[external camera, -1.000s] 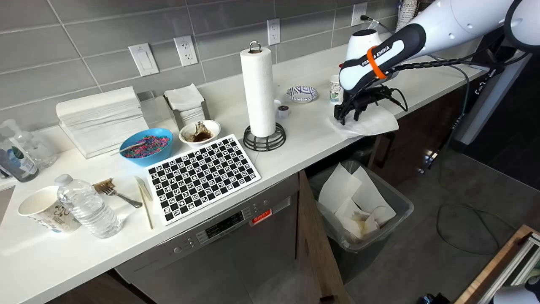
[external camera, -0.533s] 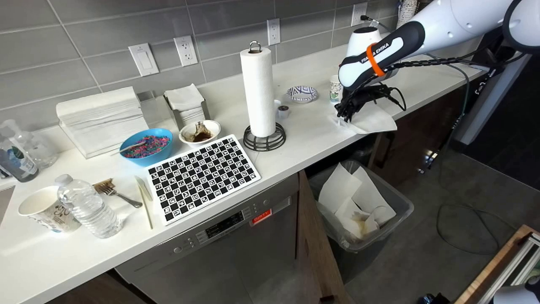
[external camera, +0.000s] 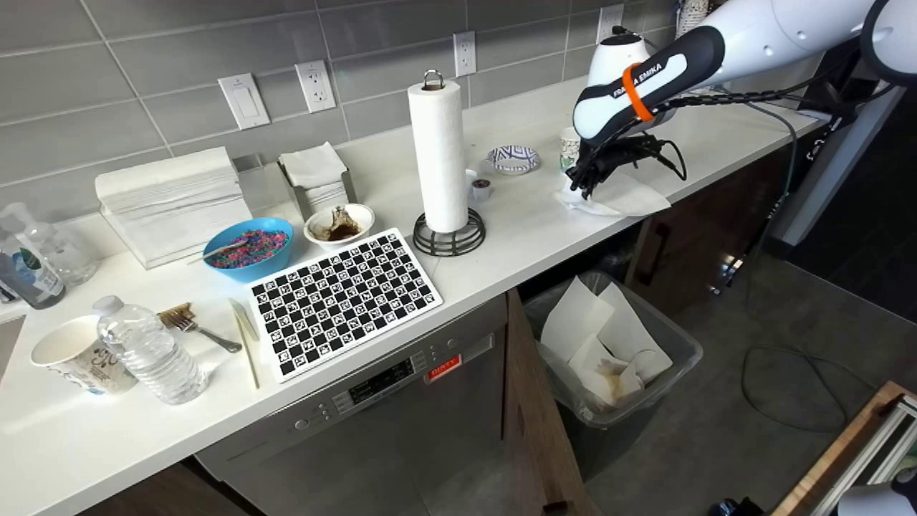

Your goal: Use the white napkin to wipe the counter.

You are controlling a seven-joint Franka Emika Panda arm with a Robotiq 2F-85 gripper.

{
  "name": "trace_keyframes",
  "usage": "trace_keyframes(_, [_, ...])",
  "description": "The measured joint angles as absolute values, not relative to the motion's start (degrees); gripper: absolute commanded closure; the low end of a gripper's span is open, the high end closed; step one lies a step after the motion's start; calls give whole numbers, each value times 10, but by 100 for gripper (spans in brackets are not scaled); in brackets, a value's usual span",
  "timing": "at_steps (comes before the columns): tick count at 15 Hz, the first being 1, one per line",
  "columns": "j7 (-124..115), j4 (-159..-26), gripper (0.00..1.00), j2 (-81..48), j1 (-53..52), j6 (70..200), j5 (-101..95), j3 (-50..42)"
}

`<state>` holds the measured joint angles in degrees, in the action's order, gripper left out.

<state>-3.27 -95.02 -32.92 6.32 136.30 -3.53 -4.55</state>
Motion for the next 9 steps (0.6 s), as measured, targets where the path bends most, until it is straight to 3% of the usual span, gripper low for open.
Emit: trace_keyframes(9, [-18, -916, 100, -328, 59, 1363, -35, -40])
